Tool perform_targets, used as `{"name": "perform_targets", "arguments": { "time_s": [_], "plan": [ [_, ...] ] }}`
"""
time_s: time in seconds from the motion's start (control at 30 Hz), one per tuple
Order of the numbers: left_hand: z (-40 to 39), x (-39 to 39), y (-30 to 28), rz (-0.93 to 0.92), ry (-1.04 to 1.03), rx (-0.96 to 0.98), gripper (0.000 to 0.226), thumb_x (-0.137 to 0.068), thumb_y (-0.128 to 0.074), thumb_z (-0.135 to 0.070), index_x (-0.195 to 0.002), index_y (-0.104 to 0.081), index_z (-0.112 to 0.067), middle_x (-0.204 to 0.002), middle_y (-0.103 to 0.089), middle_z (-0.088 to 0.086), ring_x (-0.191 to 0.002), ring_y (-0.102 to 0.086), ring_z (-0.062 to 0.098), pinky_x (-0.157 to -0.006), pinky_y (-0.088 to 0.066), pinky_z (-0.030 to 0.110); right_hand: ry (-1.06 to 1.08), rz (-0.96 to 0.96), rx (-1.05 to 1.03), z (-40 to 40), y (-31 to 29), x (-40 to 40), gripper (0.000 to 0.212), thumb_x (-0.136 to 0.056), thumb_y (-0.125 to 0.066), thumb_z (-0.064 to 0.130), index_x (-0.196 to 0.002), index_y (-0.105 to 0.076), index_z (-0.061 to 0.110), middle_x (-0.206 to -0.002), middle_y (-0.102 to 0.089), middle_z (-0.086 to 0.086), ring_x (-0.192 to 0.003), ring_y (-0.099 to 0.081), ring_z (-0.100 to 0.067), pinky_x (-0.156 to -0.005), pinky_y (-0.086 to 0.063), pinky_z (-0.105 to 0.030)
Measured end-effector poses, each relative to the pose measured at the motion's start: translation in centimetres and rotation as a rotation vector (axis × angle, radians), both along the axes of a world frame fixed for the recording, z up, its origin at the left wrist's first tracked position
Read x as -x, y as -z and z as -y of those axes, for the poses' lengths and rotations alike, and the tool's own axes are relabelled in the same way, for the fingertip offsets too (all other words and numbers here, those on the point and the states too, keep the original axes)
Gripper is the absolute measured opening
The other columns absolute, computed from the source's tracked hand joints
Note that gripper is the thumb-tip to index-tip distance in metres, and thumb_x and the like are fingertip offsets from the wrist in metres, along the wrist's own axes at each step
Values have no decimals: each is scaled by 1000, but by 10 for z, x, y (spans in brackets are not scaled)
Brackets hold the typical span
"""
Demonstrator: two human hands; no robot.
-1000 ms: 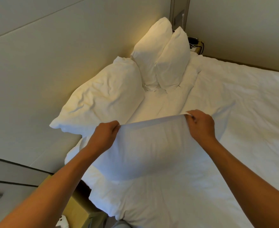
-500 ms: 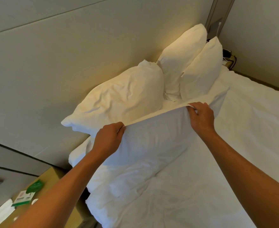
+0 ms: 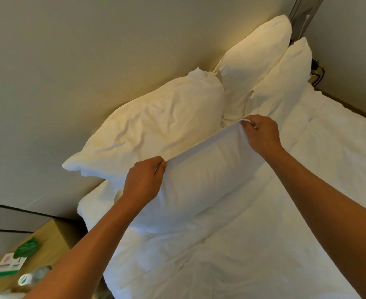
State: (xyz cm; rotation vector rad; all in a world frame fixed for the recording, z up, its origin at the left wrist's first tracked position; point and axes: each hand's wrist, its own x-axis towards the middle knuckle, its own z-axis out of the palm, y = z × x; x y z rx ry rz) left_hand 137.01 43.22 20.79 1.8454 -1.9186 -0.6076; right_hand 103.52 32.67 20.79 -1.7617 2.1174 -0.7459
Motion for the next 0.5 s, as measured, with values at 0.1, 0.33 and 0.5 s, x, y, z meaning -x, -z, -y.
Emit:
{"name": "perform_targets", "arguments": {
  "time_s": [0.1,0.33,0.5],
  "plan": [
    [-7,12,30,69,20,-131,33,-106,-46,-32,-81,-61,-16,-70,-59,-2,-73,-62,27,-63,-44,35,-46,-47,-145,-3,35,6,34,-107,-52,34,-117,-76,13,-118,-75,-14,-108,-68,-35,-89,-47,-32],
    [-37,44,65,15,126,-286,30,-107,-43,-30,-86,-60,-18,-82,-63,1,-81,-62,24,-71,-47,35,78,-12,-192,-48,89,35,30,-106,-55,33,-105,-77,14,-98,-76,-12,-91,-71,-33,-74,-45,-30],
    [-27,57,39,-64,117,-296,32,-106,-46,-34,-84,-62,-18,-75,-65,1,-68,-66,23,-68,-50,34,134,-36,-51,-49,66,52,34,-106,-53,35,-113,-77,11,-105,-77,-12,-94,-71,-33,-79,-46,-29]
  ]
}}
